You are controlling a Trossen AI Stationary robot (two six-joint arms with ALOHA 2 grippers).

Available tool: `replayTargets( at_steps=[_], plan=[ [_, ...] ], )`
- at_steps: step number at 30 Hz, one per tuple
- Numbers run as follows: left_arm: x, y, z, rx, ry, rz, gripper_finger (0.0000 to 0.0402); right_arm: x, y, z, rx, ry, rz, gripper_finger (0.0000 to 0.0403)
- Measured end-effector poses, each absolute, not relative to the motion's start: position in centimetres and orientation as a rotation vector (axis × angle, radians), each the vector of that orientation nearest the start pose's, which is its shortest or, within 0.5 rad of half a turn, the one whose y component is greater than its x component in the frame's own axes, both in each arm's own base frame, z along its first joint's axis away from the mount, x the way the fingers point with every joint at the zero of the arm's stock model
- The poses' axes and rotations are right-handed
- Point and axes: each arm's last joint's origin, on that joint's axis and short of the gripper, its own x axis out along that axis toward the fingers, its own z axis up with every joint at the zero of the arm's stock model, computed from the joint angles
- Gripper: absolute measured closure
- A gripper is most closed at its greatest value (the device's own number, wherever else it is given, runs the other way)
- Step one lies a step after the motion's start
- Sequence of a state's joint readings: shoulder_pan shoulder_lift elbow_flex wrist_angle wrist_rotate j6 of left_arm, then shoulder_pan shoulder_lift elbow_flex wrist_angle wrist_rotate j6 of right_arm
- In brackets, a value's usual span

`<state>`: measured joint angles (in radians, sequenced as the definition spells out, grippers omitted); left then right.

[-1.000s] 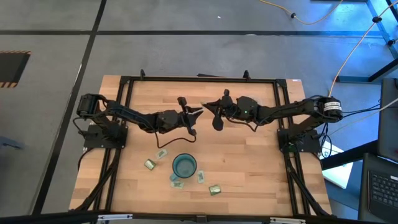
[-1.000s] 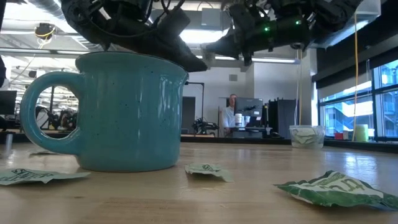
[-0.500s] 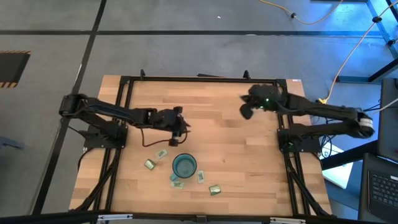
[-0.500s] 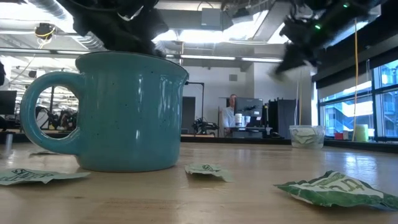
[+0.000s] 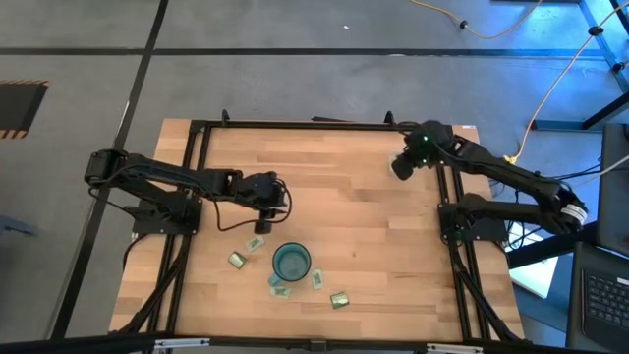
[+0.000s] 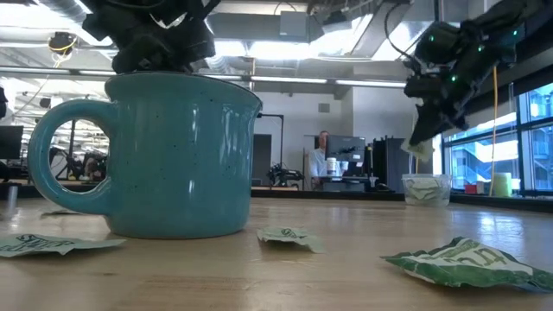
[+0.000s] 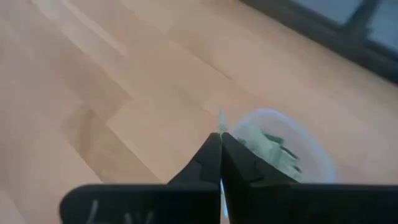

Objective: Pick and place items into bin
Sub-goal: Put the stevia packet into the transparent bin

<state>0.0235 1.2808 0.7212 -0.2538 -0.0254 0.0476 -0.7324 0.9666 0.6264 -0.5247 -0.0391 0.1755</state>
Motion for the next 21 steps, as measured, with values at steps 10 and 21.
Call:
replayTargets(
  at_steps=[10, 21],
  plan=[
    [24.3, 0.6, 20.1, -0.033, 0.912, 0.027, 0.0315, 13.3, -14.2, 18.6, 0.604, 0.792, -0.679, 0.0401],
    [24.3, 0.5, 20.0, -0.046, 0.915, 0.008, 0.0317, 13.4, -15.2, 17.6, 0.581, 0.826, -0.723, 0.0376]
  ],
)
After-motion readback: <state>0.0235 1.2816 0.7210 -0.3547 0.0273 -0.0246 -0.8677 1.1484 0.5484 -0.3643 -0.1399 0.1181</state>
